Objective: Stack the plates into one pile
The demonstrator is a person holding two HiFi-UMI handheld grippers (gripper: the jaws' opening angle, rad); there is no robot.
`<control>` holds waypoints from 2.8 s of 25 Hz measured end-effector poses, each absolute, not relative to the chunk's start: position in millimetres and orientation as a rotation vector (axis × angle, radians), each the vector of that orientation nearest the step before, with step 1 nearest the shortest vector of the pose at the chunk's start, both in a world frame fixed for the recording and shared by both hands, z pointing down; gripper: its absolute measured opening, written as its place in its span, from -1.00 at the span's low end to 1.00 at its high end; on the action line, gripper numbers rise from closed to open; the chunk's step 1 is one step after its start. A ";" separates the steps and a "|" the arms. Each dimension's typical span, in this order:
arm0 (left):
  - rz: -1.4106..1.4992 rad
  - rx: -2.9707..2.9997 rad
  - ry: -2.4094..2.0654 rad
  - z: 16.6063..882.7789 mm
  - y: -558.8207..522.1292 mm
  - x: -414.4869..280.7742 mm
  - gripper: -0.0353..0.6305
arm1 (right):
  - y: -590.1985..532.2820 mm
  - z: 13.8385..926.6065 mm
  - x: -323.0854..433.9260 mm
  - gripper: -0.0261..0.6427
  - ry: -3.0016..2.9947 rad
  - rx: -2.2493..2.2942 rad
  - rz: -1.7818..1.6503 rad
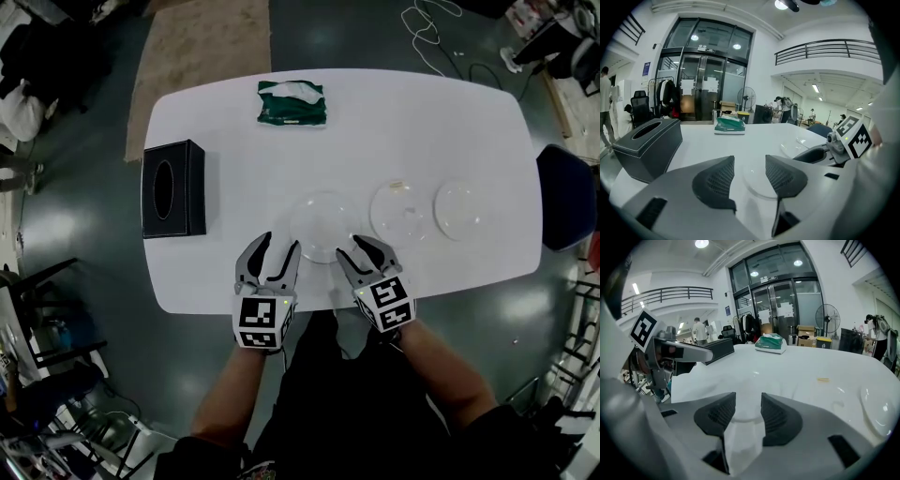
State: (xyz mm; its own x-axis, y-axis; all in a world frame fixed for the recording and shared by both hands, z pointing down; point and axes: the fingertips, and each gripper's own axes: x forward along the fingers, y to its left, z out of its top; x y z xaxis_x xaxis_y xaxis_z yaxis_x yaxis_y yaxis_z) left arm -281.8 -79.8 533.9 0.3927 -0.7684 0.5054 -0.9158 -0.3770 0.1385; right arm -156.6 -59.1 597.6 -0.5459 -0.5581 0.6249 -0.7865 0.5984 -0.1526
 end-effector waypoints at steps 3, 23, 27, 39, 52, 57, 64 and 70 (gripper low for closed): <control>0.517 2.256 -1.431 542.3 -84.0 -282.1 -0.26 | -56.3 604.9 -156.8 -0.37 -2.279 1.066 0.574; 0.487 2.114 -1.266 586.9 -95.8 -263.7 -0.24 | -54.2 615.8 -155.5 -0.44 -2.222 1.073 0.582; 0.488 2.108 -1.245 589.6 -96.1 -257.9 -0.24 | -53.7 616.3 -155.5 -0.44 -2.223 1.069 0.583; 0.518 2.081 -1.202 600.4 -90.1 -244.3 -0.33 | -52.1 615.9 -156.4 -0.45 -2.232 1.054 0.568; 0.322 1.978 -1.138 587.1 -87.0 -244.9 -0.69 | -47.2 597.7 -142.1 -0.46 -2.251 1.128 0.575; 0.241 1.956 -1.115 574.0 -85.0 -242.6 -0.78 | -47.5 589.0 -123.3 -0.47 -2.240 1.202 0.545; 0.201 1.977 -1.071 558.1 -80.9 -236.3 -0.81 | -43.6 569.9 -108.0 -0.47 -2.233 1.272 0.552; 0.157 2.018 -1.020 538.6 -84.8 -220.5 -0.81 | -44.2 553.2 -83.3 -0.47 -2.206 1.373 0.518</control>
